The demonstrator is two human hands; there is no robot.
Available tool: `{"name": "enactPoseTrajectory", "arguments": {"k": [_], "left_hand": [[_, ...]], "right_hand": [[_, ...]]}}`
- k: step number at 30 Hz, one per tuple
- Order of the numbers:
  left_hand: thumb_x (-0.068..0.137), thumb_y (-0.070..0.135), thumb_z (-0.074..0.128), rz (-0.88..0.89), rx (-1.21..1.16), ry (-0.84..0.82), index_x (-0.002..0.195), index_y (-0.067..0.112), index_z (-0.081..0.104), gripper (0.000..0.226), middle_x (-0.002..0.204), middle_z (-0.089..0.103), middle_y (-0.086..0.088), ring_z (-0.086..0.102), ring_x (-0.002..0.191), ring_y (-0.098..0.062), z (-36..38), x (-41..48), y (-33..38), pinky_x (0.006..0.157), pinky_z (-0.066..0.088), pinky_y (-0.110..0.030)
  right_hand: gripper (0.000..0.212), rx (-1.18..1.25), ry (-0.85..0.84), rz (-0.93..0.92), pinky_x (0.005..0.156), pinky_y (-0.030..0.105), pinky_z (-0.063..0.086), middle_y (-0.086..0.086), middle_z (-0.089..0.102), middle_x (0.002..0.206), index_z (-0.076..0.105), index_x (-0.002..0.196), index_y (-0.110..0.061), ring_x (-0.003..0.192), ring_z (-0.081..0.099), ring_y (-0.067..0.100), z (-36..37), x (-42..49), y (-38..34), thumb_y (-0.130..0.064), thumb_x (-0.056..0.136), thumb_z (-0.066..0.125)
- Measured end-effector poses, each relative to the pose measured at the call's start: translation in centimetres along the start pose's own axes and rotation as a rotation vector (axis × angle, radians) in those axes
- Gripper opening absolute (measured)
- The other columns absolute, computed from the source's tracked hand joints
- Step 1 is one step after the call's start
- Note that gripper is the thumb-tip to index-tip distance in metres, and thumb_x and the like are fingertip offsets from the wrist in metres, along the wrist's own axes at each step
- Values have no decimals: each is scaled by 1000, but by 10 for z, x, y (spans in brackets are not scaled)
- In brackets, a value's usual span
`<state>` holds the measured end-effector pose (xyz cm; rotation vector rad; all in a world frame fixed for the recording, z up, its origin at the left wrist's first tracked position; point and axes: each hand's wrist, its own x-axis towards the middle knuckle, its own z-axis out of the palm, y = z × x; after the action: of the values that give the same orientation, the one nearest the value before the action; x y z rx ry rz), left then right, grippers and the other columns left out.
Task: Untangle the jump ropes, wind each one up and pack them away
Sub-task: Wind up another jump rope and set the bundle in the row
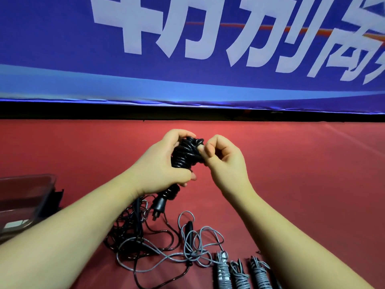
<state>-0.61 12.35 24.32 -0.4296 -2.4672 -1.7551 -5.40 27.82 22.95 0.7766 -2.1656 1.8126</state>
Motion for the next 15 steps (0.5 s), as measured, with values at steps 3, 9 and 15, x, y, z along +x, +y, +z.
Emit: {"name": "enactPoseTrajectory", "arguments": {"k": [3, 9, 15], "left_hand": [[56, 16, 63, 31, 154, 37, 117, 36, 40, 69, 100, 62, 9, 69, 81, -21, -4, 1, 7, 74, 56, -39], [61, 16, 70, -45, 268, -37, 121, 29, 36, 70, 102, 63, 6, 68, 82, -18, -6, 0, 17, 73, 56, -40], [66, -3, 69, -114, 150, 1, 112, 20, 36, 61, 100, 66, 2, 70, 78, -32, -6, 3, 16, 63, 57, -47]], "right_hand": [[24, 18, 24, 0, 61, 21, 40, -10, 46, 61, 46, 65, -28, 62, 47, 12, 0, 5, -6, -14, 78, 61], [48, -11, -85, -9, 69, 18, 46, -11, 52, 62, 54, 111, -38, 62, 54, 3, -12, 1, -13, 1, 84, 62], [30, 85, 10, 109, 60, 15, 43, -11, 54, 53, 66, 87, -27, 52, 52, 6, -2, 0, -9, 3, 83, 62]]}}
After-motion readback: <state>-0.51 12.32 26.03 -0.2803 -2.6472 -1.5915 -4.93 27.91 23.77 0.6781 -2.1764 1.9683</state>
